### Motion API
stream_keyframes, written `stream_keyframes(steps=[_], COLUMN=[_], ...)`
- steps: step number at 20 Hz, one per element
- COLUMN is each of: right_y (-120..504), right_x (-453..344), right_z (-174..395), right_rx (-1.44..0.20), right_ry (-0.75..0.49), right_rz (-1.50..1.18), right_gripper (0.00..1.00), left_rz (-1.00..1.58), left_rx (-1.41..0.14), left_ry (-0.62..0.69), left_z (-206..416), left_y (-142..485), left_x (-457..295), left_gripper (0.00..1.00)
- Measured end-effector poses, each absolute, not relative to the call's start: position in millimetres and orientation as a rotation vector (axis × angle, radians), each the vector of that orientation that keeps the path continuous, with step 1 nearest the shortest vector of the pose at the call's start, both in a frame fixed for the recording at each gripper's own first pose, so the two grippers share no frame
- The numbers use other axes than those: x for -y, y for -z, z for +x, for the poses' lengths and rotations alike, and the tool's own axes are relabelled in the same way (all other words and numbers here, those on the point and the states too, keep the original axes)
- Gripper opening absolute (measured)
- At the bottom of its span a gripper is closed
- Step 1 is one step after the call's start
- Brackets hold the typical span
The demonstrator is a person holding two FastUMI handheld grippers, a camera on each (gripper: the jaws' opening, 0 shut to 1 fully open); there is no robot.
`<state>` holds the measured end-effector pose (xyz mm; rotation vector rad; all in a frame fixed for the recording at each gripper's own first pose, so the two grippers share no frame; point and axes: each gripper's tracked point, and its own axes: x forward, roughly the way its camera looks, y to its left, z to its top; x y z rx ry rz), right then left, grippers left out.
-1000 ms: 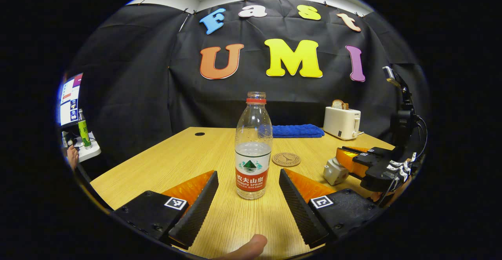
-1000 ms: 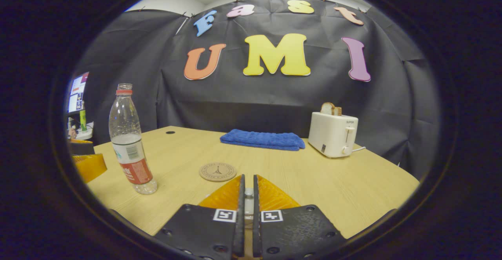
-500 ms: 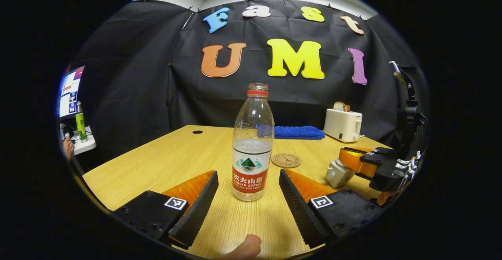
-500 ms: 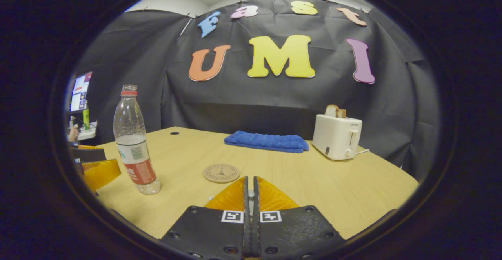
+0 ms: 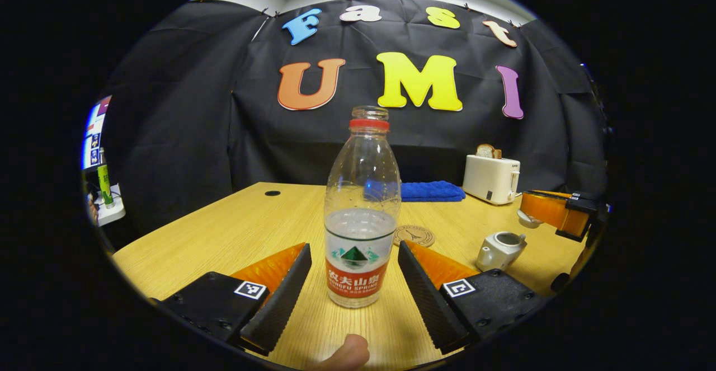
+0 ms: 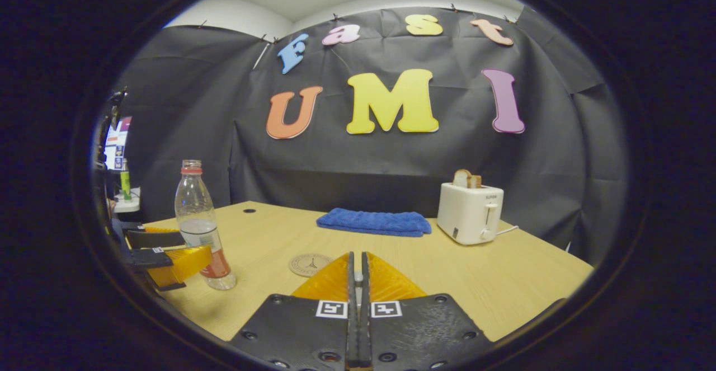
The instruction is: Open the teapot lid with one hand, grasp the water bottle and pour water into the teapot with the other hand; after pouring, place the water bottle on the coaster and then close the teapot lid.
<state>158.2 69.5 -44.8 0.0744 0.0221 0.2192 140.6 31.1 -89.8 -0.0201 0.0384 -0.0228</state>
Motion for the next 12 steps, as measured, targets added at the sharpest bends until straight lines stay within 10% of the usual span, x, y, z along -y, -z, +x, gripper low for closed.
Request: stream_keyframes(steps=[7, 12], right_y=[51, 52], right_x=[-38, -16], right_z=[164, 165], right_rx=[-0.027, -0.034], right_ry=[-0.191, -0.177], right_rz=[0.109, 0.135], right_gripper=[0.01, 0.00], left_rz=[-0.011, 0.054], left_rx=[0.005, -0.006], left_ry=[-0.023, -0.051], left_z=[168, 165], left_y=[85, 78], left_x=[-42, -43], left_gripper=[0.98, 0.80])
